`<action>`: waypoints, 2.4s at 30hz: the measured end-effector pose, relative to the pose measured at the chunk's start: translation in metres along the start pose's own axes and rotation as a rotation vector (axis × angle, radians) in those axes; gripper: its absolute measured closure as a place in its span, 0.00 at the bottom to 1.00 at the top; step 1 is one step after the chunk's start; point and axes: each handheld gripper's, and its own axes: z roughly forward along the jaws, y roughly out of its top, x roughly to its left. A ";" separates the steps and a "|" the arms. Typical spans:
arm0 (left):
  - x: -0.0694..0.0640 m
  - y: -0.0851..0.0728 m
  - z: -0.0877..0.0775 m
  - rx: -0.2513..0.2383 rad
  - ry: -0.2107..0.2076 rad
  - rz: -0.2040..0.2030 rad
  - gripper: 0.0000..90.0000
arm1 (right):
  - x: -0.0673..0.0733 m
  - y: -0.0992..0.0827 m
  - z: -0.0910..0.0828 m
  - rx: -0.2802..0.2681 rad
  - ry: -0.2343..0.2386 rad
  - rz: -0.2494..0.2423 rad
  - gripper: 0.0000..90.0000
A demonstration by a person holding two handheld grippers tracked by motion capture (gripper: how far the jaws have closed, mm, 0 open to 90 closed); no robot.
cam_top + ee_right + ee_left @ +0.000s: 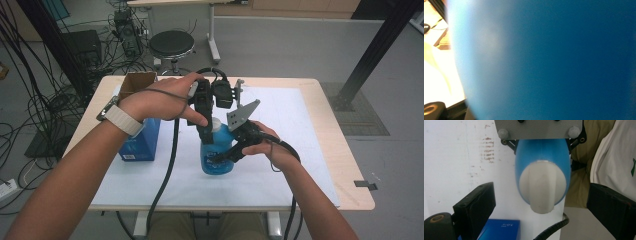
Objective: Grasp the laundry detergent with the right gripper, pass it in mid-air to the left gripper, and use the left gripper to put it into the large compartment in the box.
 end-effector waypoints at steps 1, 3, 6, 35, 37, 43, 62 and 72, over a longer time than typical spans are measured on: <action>0.000 0.000 0.000 0.003 -0.001 0.002 0.10 | 0.000 0.000 0.000 0.000 0.000 0.001 0.48; 0.000 0.000 0.000 0.004 0.000 0.000 0.10 | 0.000 0.000 0.000 0.001 0.001 0.001 0.48; 0.000 -0.001 0.000 0.003 -0.001 -0.001 0.10 | 0.000 0.000 0.000 0.006 0.000 0.002 0.48; 0.001 0.001 0.003 -0.004 0.006 -0.008 0.10 | 0.000 0.000 0.000 0.002 0.003 0.005 0.48; 0.001 0.001 0.003 -0.003 0.005 -0.008 0.10 | -0.001 0.000 0.000 0.002 0.005 0.007 0.48; 0.001 0.002 0.004 -0.004 0.005 -0.005 0.10 | -0.001 0.000 0.000 0.005 0.006 0.007 0.48; 0.004 0.004 0.014 -0.018 -0.002 -0.007 0.10 | 0.000 0.004 0.000 0.009 0.008 0.007 0.48; 0.003 0.006 0.021 -0.019 -0.008 0.003 0.13 | 0.001 0.007 -0.003 0.006 0.005 0.006 0.48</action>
